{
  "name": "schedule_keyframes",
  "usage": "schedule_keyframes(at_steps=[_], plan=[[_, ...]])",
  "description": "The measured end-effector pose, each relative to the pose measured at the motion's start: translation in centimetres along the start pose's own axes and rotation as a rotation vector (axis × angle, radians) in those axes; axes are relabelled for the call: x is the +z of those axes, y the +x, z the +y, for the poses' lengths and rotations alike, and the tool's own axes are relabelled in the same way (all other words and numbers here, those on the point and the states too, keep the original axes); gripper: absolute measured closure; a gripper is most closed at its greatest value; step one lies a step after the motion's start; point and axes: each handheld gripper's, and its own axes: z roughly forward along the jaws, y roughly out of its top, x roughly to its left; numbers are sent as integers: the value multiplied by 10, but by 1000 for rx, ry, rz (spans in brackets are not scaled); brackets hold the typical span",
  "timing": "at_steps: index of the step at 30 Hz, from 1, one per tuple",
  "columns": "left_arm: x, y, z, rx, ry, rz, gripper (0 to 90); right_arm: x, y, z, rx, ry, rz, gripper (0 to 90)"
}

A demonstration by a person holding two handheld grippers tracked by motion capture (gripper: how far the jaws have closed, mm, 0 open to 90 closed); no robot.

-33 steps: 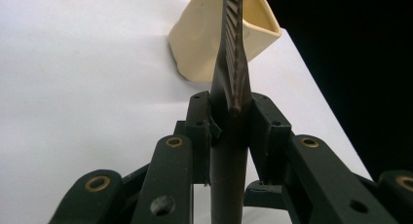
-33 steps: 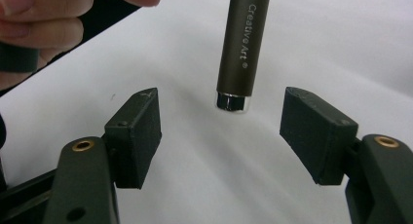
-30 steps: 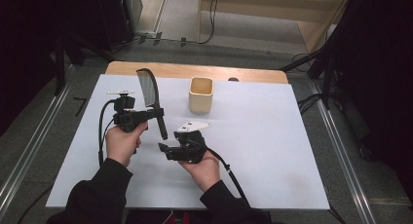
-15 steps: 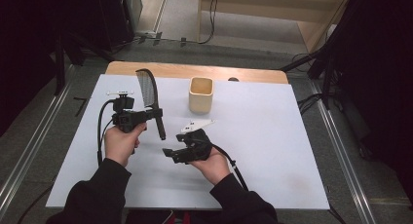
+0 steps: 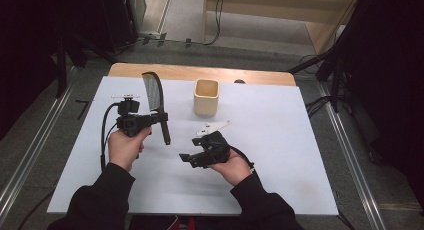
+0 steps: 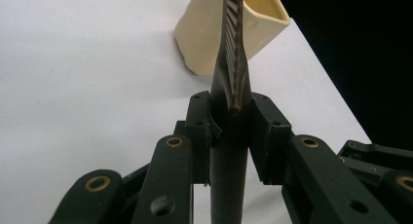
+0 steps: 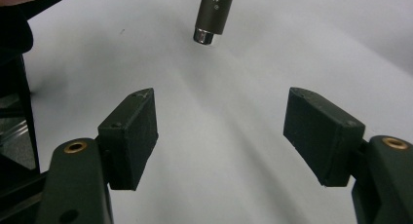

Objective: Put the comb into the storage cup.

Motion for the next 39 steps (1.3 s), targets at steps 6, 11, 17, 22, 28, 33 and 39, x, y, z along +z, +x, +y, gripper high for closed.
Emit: schedule_keyframes(at_steps=[6, 11, 17, 22, 28, 33, 39], plan=[[2, 3, 1, 9, -5, -17, 729, -12, -11, -9, 12, -6, 3, 267], [3, 6, 3, 8, -4, -20, 729, -23, -18, -15, 10, 0, -5, 267], [2, 7, 4, 21, -9, -23, 729, -37, -27, -20, 21, -1, -5, 267], [3, 7, 6, 26, -13, -23, 729, -50, -31, -27, 23, 0, -17, 267], [7, 7, 9, 35, -11, -24, 729, -64, -36, -41, 36, 6, -29, 266], [9, 6, 9, 42, -6, -23, 729, -74, -41, -51, 47, 1, -34, 266], [11, 4, 8, 47, -4, -25, 729, -84, -45, -61, 65, -2, -49, 262]])
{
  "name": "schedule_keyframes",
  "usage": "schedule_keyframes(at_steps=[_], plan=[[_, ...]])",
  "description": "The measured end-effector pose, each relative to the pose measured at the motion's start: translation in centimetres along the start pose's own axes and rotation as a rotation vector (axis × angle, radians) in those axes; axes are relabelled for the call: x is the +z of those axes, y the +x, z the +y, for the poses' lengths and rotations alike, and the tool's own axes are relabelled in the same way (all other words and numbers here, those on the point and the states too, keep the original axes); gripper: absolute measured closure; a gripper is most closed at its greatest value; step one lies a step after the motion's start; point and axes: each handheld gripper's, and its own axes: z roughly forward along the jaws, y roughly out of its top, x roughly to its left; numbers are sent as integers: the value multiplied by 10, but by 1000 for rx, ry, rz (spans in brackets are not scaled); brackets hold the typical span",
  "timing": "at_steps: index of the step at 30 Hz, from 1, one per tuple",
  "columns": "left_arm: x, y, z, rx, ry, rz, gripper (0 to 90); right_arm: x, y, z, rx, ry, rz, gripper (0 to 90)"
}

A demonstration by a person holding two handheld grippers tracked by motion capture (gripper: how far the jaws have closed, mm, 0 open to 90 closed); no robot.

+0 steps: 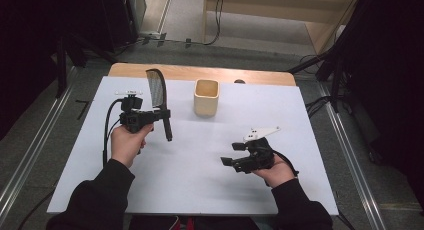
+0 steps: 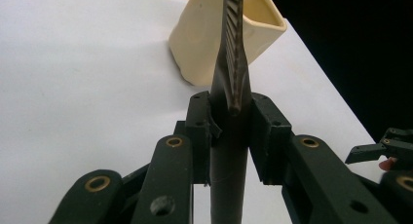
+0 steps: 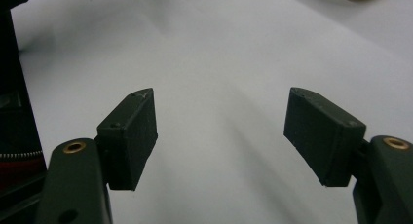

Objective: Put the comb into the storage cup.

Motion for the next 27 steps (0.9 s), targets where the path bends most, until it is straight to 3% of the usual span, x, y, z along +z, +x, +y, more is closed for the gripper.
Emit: schedule_keyframes(at_steps=[10, 15, 27], plan=[[3, 0, 5, 3, -10, -10, 729, -12, -6, -19, 19, 29, -29, 261], [7, -3, 10, 20, -5, -11, 729, -20, -11, -29, 54, 10, -26, 261], [17, -10, 23, 34, -5, -46, 729, -31, -15, -41, 65, 4, -49, 252]])
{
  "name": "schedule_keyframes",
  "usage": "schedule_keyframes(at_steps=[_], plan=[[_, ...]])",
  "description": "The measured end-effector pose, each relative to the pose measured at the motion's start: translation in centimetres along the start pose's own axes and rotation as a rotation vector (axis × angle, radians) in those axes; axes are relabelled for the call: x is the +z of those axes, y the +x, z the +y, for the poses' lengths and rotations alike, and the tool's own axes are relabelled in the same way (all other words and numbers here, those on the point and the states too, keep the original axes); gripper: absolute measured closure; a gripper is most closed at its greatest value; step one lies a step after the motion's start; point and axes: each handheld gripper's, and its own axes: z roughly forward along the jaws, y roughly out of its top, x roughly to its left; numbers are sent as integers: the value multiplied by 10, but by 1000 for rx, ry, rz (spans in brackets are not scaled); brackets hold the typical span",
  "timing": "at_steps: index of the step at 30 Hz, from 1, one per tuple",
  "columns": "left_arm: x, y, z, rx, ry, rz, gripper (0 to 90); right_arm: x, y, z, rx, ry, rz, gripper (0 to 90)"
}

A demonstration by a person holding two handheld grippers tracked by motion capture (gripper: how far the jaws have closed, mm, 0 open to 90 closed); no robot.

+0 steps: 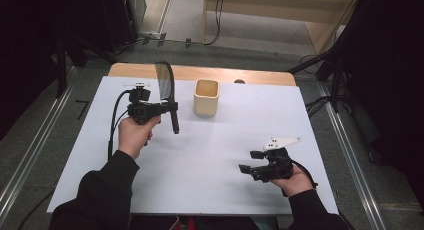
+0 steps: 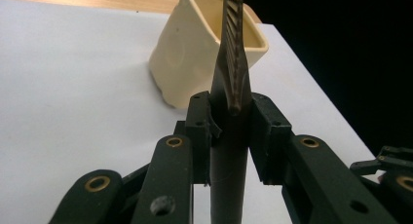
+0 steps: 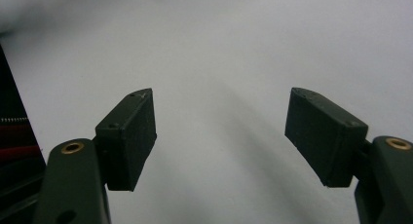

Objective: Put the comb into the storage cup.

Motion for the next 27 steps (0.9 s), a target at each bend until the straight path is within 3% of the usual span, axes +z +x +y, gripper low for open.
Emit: schedule_keyframes(at_steps=[12, 27], plan=[[4, -11, 21, 25, -3, -21, 729, -8, -6, -7, 13, -3, -18, 251], [5, -31, 56, 85, -14, -41, 729, -13, -8, -12, 21, 0, -13, 248]])
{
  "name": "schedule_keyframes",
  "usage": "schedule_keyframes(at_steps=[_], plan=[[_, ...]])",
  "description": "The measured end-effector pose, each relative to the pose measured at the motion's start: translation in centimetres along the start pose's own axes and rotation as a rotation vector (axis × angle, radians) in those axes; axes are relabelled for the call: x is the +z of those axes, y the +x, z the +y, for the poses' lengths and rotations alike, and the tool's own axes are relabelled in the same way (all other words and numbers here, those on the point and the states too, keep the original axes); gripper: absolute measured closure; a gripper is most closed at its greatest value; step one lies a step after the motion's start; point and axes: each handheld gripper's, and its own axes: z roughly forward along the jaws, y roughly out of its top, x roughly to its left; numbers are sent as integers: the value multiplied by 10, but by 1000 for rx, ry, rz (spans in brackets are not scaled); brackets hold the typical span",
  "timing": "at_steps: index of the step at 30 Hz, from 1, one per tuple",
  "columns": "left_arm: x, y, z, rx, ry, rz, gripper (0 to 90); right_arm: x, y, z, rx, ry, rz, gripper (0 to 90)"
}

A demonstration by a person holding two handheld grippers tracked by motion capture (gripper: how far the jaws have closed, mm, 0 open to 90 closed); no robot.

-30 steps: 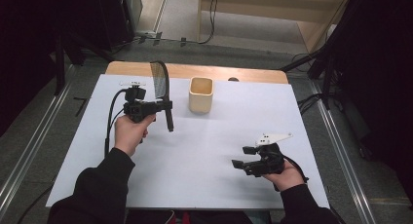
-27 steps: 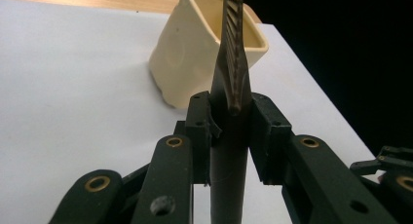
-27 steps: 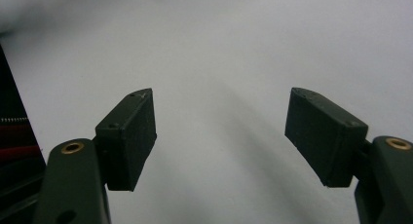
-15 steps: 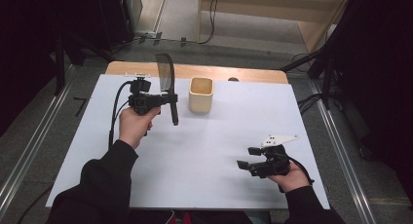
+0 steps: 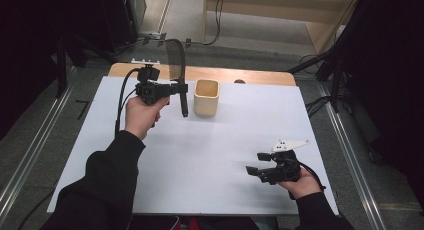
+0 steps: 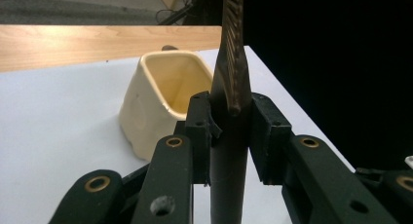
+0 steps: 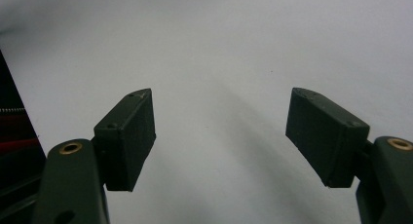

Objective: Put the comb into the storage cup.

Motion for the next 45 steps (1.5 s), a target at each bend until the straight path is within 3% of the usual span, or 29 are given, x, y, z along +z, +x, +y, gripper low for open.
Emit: schedule_keyframes(at_steps=[17, 26, 30, 45], plan=[[15, -9, 27, 34, 0, -4, 728, 0, -2, 0, 1, 6, -3, 248], [24, -15, 41, 82, -16, 10, 728, 1, -1, 0, -5, 5, 4, 247], [29, -13, 45, 71, -19, 10, 728, 0, 0, 1, -5, 1, 4, 247], [47, -12, 57, 119, -47, 34, 728, 3, -2, 1, -5, 9, 3, 247]])
